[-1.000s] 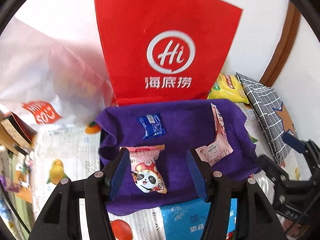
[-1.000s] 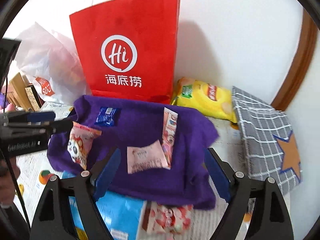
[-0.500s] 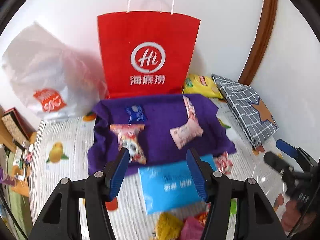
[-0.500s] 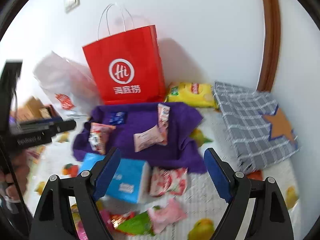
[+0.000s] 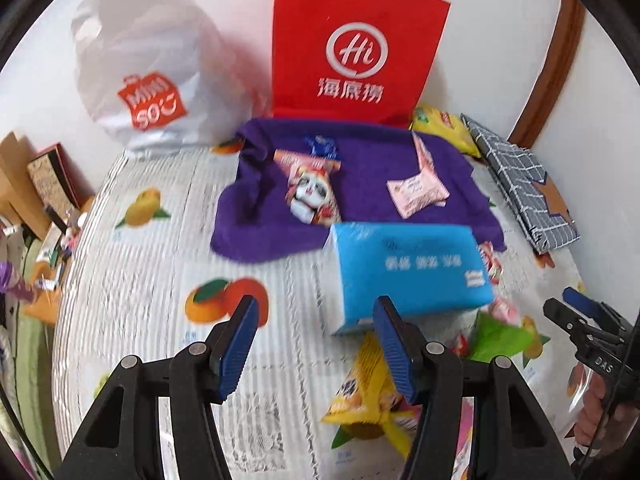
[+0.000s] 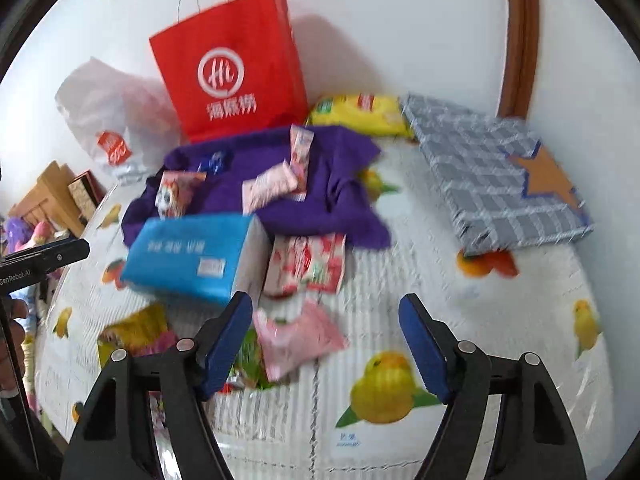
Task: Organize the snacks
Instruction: 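Move both tools back to the snack pile beside the blue tissue pack, then grasp the pink candy packet with the right tool while the left tool grasps the yellow snack bag, then carry the pink candy packet with the right tool while the left tool carries the yellow bag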
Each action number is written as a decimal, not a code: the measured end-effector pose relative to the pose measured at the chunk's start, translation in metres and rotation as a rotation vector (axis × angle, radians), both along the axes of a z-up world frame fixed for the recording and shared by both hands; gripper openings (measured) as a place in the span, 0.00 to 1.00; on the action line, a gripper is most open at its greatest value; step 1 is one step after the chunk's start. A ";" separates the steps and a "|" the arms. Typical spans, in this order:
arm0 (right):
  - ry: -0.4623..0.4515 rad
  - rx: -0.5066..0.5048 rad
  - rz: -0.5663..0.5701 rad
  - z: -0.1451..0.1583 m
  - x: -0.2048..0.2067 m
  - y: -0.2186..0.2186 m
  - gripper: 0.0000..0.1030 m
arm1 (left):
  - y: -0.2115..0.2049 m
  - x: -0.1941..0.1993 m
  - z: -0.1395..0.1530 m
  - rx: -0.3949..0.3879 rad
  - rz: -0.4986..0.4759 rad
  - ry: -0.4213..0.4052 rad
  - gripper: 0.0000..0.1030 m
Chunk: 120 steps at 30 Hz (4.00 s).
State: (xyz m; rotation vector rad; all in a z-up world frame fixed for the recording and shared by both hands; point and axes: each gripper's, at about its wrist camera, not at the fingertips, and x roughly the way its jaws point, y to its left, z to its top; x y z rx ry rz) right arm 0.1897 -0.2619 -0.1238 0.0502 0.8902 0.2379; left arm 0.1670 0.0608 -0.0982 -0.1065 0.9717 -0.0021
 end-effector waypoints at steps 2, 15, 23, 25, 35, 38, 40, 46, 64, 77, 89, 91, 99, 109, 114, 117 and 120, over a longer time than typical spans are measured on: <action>0.029 0.028 0.012 -0.012 0.001 -0.001 0.68 | 0.002 -0.002 -0.004 0.000 0.002 0.009 0.56; 0.122 0.060 0.068 -0.046 0.030 0.024 0.67 | 0.000 -0.002 -0.018 -0.011 -0.020 0.051 0.56; 0.155 0.043 0.064 -0.058 0.029 0.013 0.70 | -0.002 -0.008 -0.026 -0.010 -0.035 0.072 0.56; 0.169 0.034 0.061 -0.058 0.029 0.007 0.70 | -0.001 -0.009 -0.028 -0.011 -0.035 0.076 0.56; 0.191 -0.023 0.036 -0.057 0.012 -0.029 0.70 | 0.000 -0.014 -0.033 -0.017 -0.032 0.091 0.56; 0.169 0.002 0.022 -0.052 0.007 -0.038 0.70 | 0.000 -0.015 -0.033 -0.024 -0.031 0.094 0.56; 0.150 0.033 0.018 -0.046 0.006 -0.041 0.70 | 0.000 -0.015 -0.032 -0.025 -0.028 0.093 0.56; 0.138 0.058 0.009 -0.048 0.019 -0.034 0.68 | -0.002 -0.014 -0.030 -0.017 -0.027 0.091 0.56; 0.074 -0.080 -0.031 -0.072 0.012 -0.028 0.35 | -0.017 -0.024 -0.037 -0.078 -0.098 0.091 0.58; 0.052 -0.083 -0.013 -0.058 -0.019 -0.037 0.35 | -0.045 0.009 -0.081 -0.046 -0.125 0.260 0.57; 0.046 -0.073 0.016 -0.057 -0.018 -0.027 0.35 | -0.029 -0.004 -0.073 -0.051 -0.098 0.226 0.41; 0.037 -0.070 0.016 -0.053 -0.020 -0.027 0.35 | -0.020 -0.008 -0.068 -0.053 -0.082 0.213 0.41; -0.005 -0.035 0.015 -0.028 -0.028 -0.020 0.35 | -0.004 -0.024 -0.041 -0.066 -0.060 0.160 0.41; -0.066 0.006 0.037 0.012 -0.031 0.000 0.35 | -0.002 -0.026 -0.004 -0.079 -0.067 0.081 0.41; -0.086 0.015 0.062 0.029 -0.017 0.020 0.35 | -0.002 -0.016 0.013 -0.080 -0.068 0.048 0.41; -0.114 0.034 0.085 0.043 -0.006 0.032 0.35 | 0.002 -0.005 0.025 -0.081 -0.061 0.024 0.41; -0.146 0.024 0.107 0.058 0.007 0.047 0.35 | 0.007 0.009 0.037 -0.088 -0.050 0.001 0.41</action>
